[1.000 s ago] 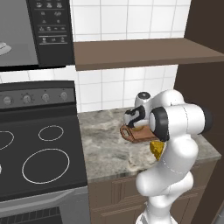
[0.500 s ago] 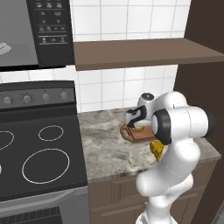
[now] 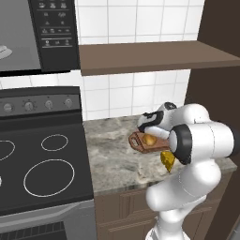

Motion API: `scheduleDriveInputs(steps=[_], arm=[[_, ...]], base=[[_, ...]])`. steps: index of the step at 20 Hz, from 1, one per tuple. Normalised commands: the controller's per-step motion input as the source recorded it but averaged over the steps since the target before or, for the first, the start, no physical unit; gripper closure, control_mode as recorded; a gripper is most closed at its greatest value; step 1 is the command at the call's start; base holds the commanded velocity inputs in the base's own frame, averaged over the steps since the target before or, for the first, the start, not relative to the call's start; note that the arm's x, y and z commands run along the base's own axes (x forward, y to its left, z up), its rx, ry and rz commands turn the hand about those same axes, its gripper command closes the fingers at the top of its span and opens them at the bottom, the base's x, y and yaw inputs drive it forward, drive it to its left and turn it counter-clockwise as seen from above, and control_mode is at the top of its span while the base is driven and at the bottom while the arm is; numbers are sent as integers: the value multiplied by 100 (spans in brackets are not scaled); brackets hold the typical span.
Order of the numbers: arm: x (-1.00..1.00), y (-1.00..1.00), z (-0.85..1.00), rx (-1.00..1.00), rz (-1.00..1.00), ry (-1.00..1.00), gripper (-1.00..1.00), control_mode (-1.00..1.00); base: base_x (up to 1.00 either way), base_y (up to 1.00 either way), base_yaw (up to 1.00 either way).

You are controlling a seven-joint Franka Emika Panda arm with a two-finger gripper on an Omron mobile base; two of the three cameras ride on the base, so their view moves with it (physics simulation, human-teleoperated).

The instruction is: Retrieve the reheated potato from the microwave, then place the potato, cheese, and condiment on the cutting board.

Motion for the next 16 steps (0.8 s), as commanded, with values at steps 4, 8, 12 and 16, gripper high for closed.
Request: scheduleDriveInputs(steps=[4, 8, 12, 16], arm=[[-29, -3, 25, 1, 0, 0, -100, -100], [-35, 0, 23, -1, -1, 0, -100, -100], [-32, 0, 26, -4, -5, 0, -100, -100], [-32, -1, 29, -1, -11, 5, -100, -100]], base=[[0, 0, 0], [0, 0, 0], [0, 0, 0], [0, 0, 0]])
